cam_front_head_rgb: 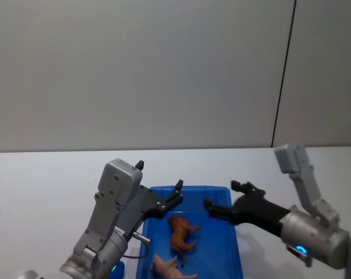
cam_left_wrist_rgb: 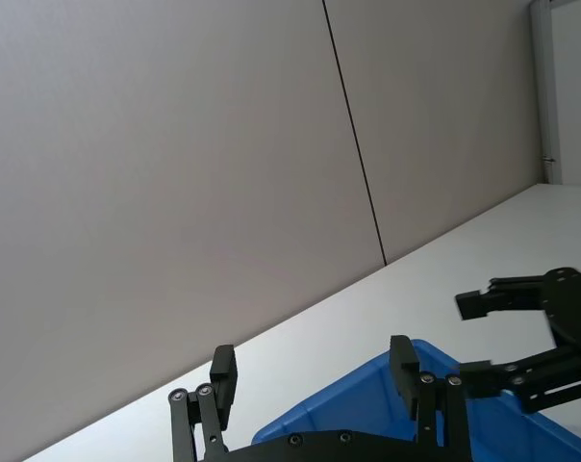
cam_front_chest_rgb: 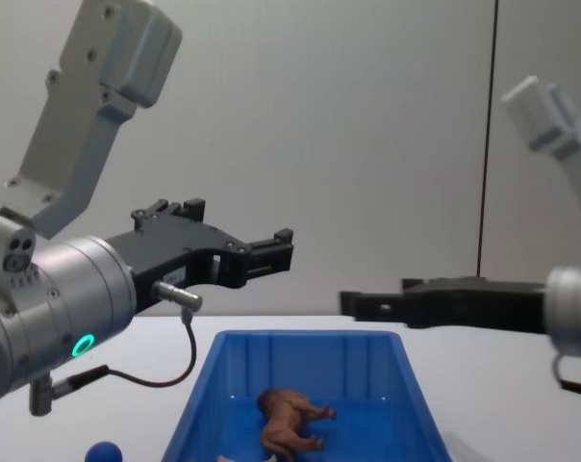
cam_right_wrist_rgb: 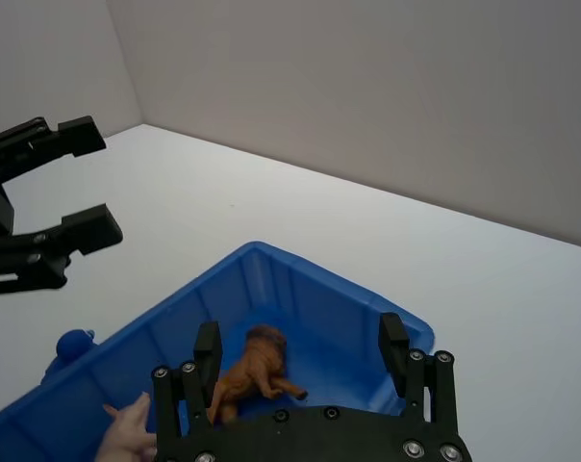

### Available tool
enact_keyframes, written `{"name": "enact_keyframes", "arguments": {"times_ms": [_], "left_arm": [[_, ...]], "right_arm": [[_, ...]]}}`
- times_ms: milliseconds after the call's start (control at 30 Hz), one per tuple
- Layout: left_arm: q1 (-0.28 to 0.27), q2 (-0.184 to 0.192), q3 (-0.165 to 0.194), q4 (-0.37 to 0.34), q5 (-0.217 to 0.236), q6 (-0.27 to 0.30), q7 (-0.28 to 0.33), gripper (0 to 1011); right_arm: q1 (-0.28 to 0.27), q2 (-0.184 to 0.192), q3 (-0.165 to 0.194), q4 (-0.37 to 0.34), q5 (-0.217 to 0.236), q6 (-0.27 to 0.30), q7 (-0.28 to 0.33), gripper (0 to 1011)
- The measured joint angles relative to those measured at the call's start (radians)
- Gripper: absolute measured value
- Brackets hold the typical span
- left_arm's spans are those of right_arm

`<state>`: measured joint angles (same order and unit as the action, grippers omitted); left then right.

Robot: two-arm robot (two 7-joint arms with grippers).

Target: Pick up the two dolls from the table and place them into the box.

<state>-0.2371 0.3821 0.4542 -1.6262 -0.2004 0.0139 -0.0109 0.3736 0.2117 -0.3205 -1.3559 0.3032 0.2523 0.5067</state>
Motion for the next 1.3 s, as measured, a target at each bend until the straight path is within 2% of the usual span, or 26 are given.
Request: {"name": "enact_keyframes", "arguments": {"times_ms": [300,633,867,1200,1300], "left_arm": [[0.0,0.0,0.0,0.0,0.0,0.0,0.0,1001],[0.013,0.014,-0.006,-0.015,0.005,0.016,0.013,1001],[0.057,0.052,-0.02,-0.056,-0.009,0.053,0.064,1002],[0.165,0.142,-0.047,-0.12,-0.075,0.083,0.158,1001],[0.187,0.159,-0.051,-0.126,-0.087,0.083,0.169,1001]], "right_arm": [[-0.078,0.074,0.034,-0.076,0.012,-0.049,0.015,1001],[-0.12,0.115,0.051,-0.118,0.022,-0.075,0.022,1001],[-0.135,0.129,0.058,-0.132,0.025,-0.084,0.024,1001],[-0.147,0.139,0.062,-0.143,0.027,-0.091,0.026,1001],[-0.149,0.141,0.063,-0.145,0.028,-0.092,0.026,1001]]}}
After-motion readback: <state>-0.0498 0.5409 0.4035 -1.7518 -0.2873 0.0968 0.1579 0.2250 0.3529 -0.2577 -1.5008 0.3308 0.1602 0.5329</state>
